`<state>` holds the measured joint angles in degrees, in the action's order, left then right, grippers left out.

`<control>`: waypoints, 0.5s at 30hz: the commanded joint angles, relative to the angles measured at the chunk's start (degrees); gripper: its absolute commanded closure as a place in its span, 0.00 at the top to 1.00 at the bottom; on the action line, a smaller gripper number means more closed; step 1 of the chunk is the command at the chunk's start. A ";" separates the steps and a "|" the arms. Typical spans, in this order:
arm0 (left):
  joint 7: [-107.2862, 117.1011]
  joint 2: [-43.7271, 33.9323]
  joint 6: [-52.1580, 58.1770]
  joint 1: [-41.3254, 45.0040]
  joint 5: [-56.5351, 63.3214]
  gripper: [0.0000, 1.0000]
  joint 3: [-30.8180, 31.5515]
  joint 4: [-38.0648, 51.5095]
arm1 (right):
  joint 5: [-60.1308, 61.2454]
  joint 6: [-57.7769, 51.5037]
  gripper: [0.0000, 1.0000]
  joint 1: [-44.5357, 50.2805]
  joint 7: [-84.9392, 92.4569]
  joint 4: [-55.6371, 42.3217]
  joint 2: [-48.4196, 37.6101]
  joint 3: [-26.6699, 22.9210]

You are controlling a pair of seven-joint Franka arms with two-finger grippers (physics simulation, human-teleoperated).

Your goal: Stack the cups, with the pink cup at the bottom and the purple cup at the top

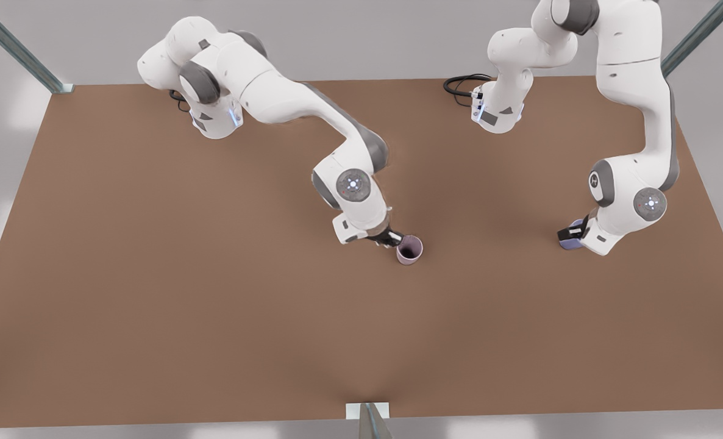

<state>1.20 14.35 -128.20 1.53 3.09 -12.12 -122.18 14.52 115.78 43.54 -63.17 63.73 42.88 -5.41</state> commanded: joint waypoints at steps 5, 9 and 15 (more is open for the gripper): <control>-0.23 0.06 -5.66 -0.21 0.07 1.00 -0.89 -3.94 | -8.01 -19.80 1.00 -25.52 52.19 24.42 -29.43 -0.04; -0.23 0.50 -5.66 -0.21 0.07 1.00 -0.89 -4.29 | -15.91 -24.74 1.00 -34.13 59.97 24.51 -34.53 1.11; -0.23 2.17 -6.97 -0.30 0.07 0.91 -0.89 -4.29 | -14.96 -23.58 1.00 -35.54 62.21 18.19 -31.37 -2.76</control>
<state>0.90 16.34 -133.89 1.24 3.07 -13.00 -126.50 0.26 94.23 8.18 -30.99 83.09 10.79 -7.76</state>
